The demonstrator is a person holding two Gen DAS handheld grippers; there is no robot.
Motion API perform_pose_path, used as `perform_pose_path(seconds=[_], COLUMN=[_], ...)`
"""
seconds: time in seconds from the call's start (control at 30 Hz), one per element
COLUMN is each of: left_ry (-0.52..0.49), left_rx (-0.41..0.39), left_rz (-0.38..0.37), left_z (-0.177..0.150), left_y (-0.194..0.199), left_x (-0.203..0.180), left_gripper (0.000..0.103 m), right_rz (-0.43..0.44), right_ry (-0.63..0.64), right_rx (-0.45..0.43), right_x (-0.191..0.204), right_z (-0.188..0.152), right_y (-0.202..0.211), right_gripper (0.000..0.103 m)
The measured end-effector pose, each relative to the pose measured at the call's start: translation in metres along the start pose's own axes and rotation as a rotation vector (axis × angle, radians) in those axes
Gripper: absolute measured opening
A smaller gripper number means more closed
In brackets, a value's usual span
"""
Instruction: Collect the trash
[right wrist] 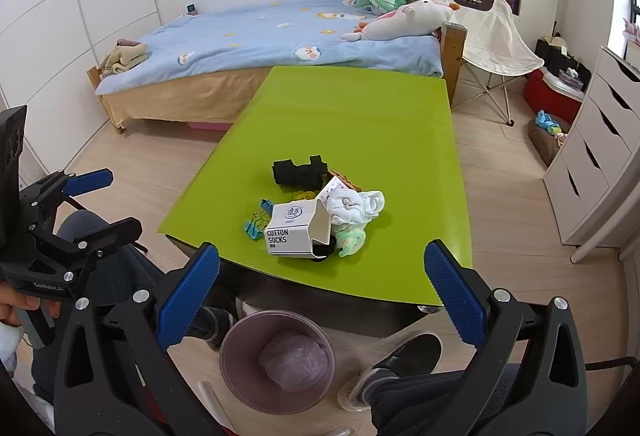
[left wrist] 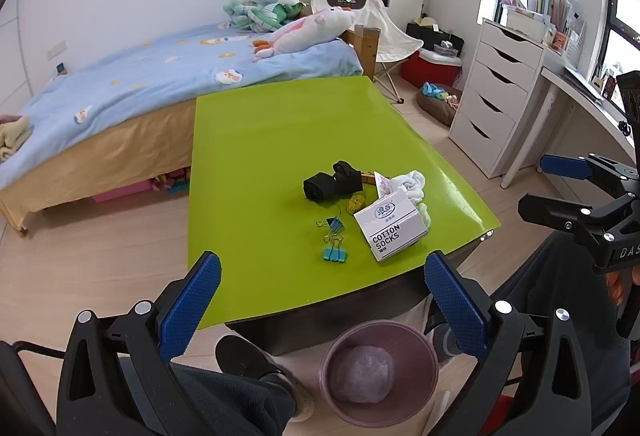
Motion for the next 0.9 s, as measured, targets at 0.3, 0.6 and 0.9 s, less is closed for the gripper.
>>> perform_pose_path(seconds=[0.3,0.6,0.9], left_ry=[0.000,-0.002,-0.001], left_rx=[0.003,0.007,0.011], left_rz=[-0.010,-0.017,-0.018], left_z=[0.0021,0.0022,0.0005], left_y=[0.0008,0.0008,-0.0001], left_x=[-0.0041,-0.0079,-0.0091], left_gripper=[0.098,0.098,0.098], right_rz=[0.020,0.019,0.018], right_ry=[-0.003,0.000,0.007], right_rx=[-0.013,-0.015,-0.016], right_x=[0.0030,0.0018,0.0038], right_z=[0.0018,-0.0007,-0.0001], right_y=[0.0041,0.0060,0.0059], right_gripper=[0.100,0.100,0.100])
Point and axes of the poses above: each gripper's, at about its wrist camera, not at the fingertips, and y roughly against the way its jaws point, x to its left, z to its top, the point moved 9 cm from there along -y, roughly the way its jaws point, and after that the axes turned 3 degrees about -z, right-handed, at the moved point
